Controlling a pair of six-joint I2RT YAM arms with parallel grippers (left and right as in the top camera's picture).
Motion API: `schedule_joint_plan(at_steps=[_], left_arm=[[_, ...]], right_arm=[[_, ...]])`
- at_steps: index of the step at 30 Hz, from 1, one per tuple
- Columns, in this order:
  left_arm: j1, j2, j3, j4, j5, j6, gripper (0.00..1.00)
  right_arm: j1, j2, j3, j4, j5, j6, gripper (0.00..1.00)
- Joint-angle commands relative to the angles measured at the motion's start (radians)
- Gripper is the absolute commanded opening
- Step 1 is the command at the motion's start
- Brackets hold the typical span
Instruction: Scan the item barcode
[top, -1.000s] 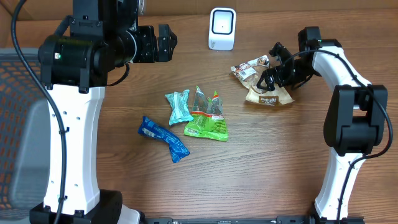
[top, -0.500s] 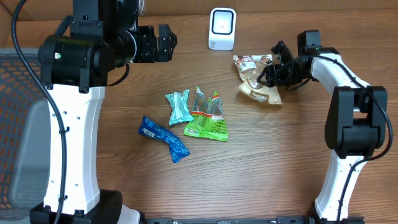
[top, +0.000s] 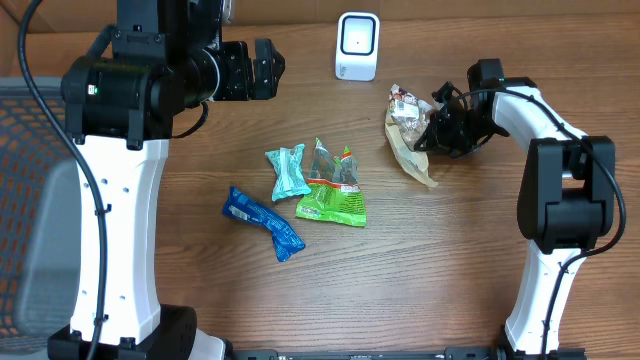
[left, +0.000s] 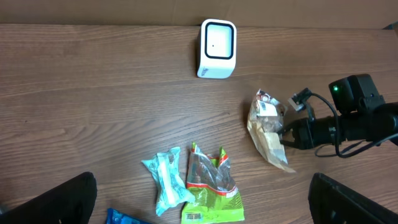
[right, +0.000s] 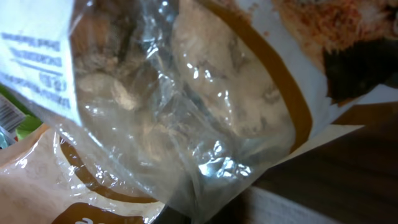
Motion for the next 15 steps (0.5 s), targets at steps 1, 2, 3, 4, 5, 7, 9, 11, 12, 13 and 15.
schedule_joint_plan(at_steps=[1, 2, 3, 4, 5, 7, 9, 11, 12, 13, 15], left_arm=[[-0.001, 0.002, -0.002, 0.000, -0.002, 0.019, 1.00], [-0.001, 0.002, -0.002, 0.000, -0.002, 0.019, 1.00], [-0.001, 0.002, -0.002, 0.000, -0.002, 0.019, 1.00], [-0.001, 0.002, -0.002, 0.000, -0.002, 0.019, 1.00], [-0.001, 0.002, -0.002, 0.000, -0.002, 0.019, 1.00], [-0.001, 0.002, -0.002, 0.000, -0.002, 0.019, 1.00], [-0.001, 0.002, -0.002, 0.000, -0.002, 0.019, 1.00], [-0.001, 0.002, -0.002, 0.000, -0.002, 0.019, 1.00], [-0.001, 0.002, -0.002, 0.000, -0.002, 0.019, 1.00], [-0.001, 0.002, -0.002, 0.000, -0.002, 0.019, 1.00], [-0.001, 0.002, -0.002, 0.000, -0.002, 0.019, 1.00]], right_arm=[[-0.005, -0.068, 0.019, -0.018, 0.097, 0.015, 0.04], [0.000, -0.087, 0.019, -0.020, 0.111, 0.016, 0.04], [0.012, -0.125, 0.019, -0.025, 0.156, 0.022, 0.04], [0.021, -0.144, 0.019, -0.026, 0.189, 0.034, 0.04], [0.034, -0.169, 0.019, -0.029, 0.242, 0.055, 0.04], [0.084, -0.252, 0.019, -0.044, 0.395, 0.105, 0.04], [0.124, -0.315, 0.019, -0.048, 0.454, 0.124, 0.04], [0.165, -0.386, 0.019, -0.047, 0.493, 0.123, 0.04], [0.180, -0.409, 0.019, -0.045, 0.504, 0.123, 0.04], [0.206, -0.447, 0.019, -0.042, 0.523, 0.122, 0.04], [0.244, -0.500, 0.019, -0.036, 0.545, 0.119, 0.04]])
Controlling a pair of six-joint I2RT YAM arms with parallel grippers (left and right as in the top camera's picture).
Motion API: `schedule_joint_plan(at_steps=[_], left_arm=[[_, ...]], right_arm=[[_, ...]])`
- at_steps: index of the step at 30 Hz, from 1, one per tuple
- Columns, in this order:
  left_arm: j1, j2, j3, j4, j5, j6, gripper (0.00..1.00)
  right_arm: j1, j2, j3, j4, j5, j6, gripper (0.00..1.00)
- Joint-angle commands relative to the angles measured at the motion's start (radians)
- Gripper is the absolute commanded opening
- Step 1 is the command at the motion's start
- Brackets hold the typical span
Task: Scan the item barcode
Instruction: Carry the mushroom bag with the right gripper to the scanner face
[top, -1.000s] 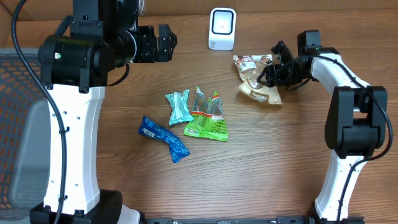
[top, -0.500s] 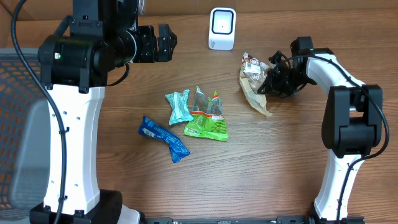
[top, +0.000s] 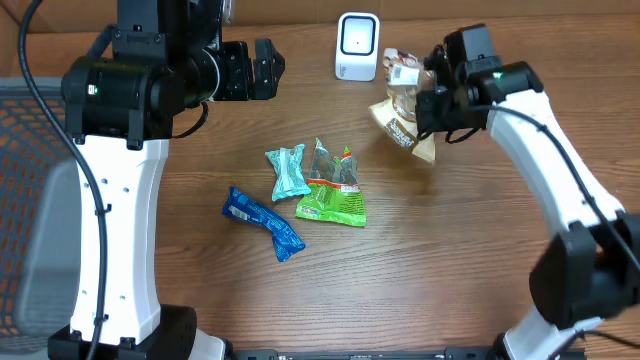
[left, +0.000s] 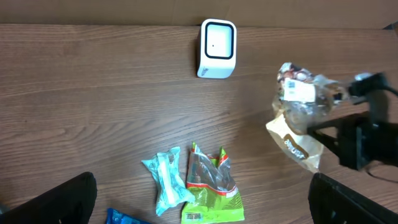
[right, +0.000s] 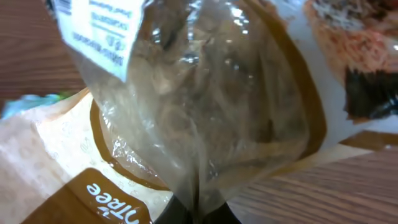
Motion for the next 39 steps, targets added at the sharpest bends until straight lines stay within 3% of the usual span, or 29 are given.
schedule_joint_plan(at_steps=[1, 13, 16, 20, 24, 28, 33, 39], left_arm=[[-0.001, 0.002, -0.002, 0.000, -0.002, 0.019, 1.00], [-0.001, 0.002, -0.002, 0.000, -0.002, 0.019, 1.00], [-0.001, 0.002, -0.002, 0.000, -0.002, 0.019, 1.00], [-0.001, 0.002, -0.002, 0.000, -0.002, 0.019, 1.00], [-0.001, 0.002, -0.002, 0.000, -0.002, 0.019, 1.00], [-0.001, 0.002, -0.002, 0.000, -0.002, 0.019, 1.00], [-0.001, 0.002, -0.002, 0.000, -0.002, 0.019, 1.00], [-0.001, 0.002, -0.002, 0.000, -0.002, 0.019, 1.00]], right_arm=[[0.055, -0.101, 0.017, 0.014, 0.078, 0.009, 0.04], [0.172, -0.171, 0.013, 0.087, 0.161, 0.014, 0.04], [0.172, -0.138, 0.011, 0.148, 0.285, 0.109, 0.04], [0.173, -0.059, 0.011, 0.264, 0.480, 0.077, 0.04], [0.174, 0.032, 0.011, 0.492, 0.711, -0.141, 0.04], [0.175, 0.129, 0.011, 0.821, 0.875, -0.581, 0.04], [0.175, 0.246, 0.011, 1.189, 0.884, -1.124, 0.04], [0.175, 0.348, 0.012, 1.342, 0.787, -1.347, 0.04]])
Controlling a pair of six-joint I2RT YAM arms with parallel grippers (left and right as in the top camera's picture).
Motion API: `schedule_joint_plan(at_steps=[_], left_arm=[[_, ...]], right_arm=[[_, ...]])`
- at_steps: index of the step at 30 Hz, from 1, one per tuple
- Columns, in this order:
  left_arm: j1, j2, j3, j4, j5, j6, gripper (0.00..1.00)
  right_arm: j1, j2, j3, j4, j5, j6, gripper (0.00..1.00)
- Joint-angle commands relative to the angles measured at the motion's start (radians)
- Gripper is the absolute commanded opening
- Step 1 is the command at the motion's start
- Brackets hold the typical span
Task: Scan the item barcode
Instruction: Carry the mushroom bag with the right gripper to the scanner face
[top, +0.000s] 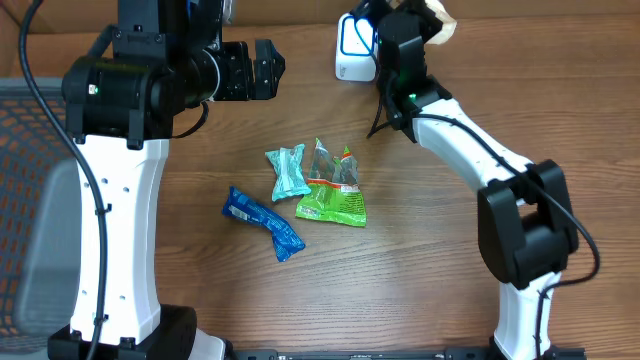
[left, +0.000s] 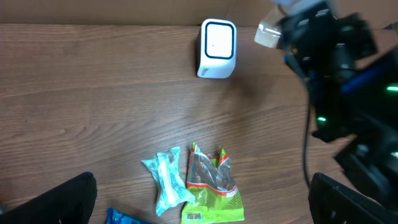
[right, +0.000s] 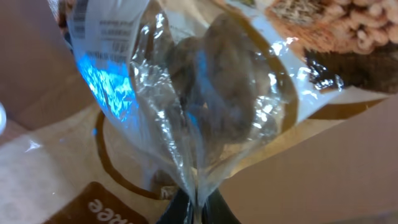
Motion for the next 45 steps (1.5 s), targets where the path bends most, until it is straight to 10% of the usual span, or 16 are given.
schedule_joint_plan(at_steps=[1, 12, 45], left_arm=[[-0.001, 0.002, -0.002, 0.001, -0.002, 0.019, 1.00], [-0.001, 0.002, -0.002, 0.000, -0.002, 0.019, 1.00], [-0.001, 0.002, -0.002, 0.001, -0.002, 0.019, 1.00]], right_arm=[[0.003, 0.064, 0.013, 0.066, -0.068, -0.231, 0.04], [-0.019, 0.175, 0.014, 0.206, -0.175, -0.533, 0.04], [-0.094, 0.175, 0.013, 0.146, -0.349, -0.530, 0.04]])
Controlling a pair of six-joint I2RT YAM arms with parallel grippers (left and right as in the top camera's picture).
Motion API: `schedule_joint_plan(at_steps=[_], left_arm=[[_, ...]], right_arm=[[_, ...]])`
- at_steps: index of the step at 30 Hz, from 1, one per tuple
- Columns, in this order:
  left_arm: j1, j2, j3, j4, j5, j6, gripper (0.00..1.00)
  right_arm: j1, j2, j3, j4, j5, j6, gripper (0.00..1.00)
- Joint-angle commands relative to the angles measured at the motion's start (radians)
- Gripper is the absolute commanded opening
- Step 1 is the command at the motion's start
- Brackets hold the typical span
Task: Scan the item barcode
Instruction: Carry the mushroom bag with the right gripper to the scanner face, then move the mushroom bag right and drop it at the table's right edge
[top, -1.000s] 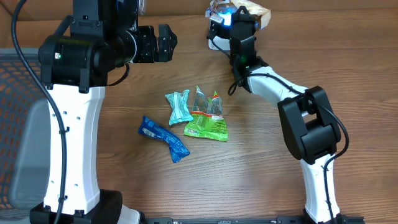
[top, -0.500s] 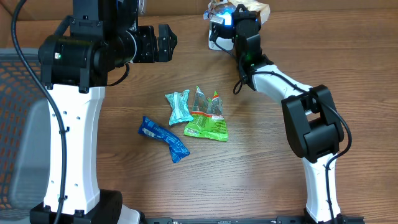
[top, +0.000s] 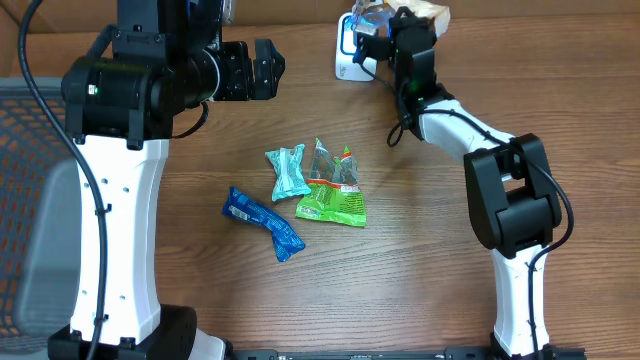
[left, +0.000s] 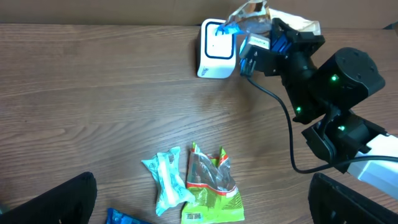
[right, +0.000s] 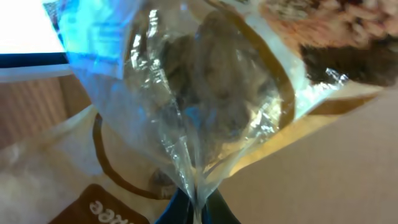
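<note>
The white scanner (top: 350, 50) stands at the table's back edge, its dark-framed window (left: 217, 38) facing forward. My right gripper (right: 196, 202) is shut on the seam of a clear and tan snack bag (right: 193, 99). It holds the bag (top: 382, 14) up against the scanner's right top corner, and blue light falls on the bag's white label (left: 239, 25). The scanner's lit face (right: 25, 31) shows at the upper left in the right wrist view. My left gripper (top: 264, 68) hangs open high at the back left, fingers (left: 62, 199) wide apart and holding nothing.
A teal packet (top: 288, 172), a green snack bag (top: 335, 195) and a blue packet (top: 263, 222) lie mid-table. The right arm (top: 455, 125) stretches across the back right. A mesh chair (top: 25, 200) stands left of the table.
The right wrist has turned, and the bag's clear end now lies over the scanner's top right corner. The scanner's lit face now shows in the right wrist view. The left arm has not moved.
My right gripper was shut on the snack bag lying at the table's right. Then it held the bag lifted and closer to the scanner, then up behind the scanner's right side, and now against the scanner. The left arm stayed still.
</note>
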Motion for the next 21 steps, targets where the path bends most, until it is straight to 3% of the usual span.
schedule_joint_plan(at_steps=[1, 8, 12, 15, 21], left_arm=[[-0.001, 0.002, -0.002, 0.000, -0.002, 0.019, 1.00], [-0.001, 0.002, -0.002, 0.000, -0.002, 0.019, 1.00], [-0.001, 0.002, -0.002, 0.000, -0.002, 0.019, 1.00], [-0.001, 0.002, -0.002, 0.000, -0.002, 0.019, 1.00], [-0.001, 0.002, -0.002, 0.000, -0.002, 0.019, 1.00]], right_arm=[[0.010, -0.001, 0.013, 0.005, -0.001, 0.012, 0.04], [0.053, -0.072, 0.013, 0.023, 0.014, 0.060, 0.04], [0.092, -0.216, 0.013, -0.265, 0.029, 0.136, 0.04], [0.145, -0.376, 0.014, -0.555, 0.003, 0.368, 0.04], [0.187, -0.629, 0.014, -0.995, -0.351, 0.909, 0.04]])
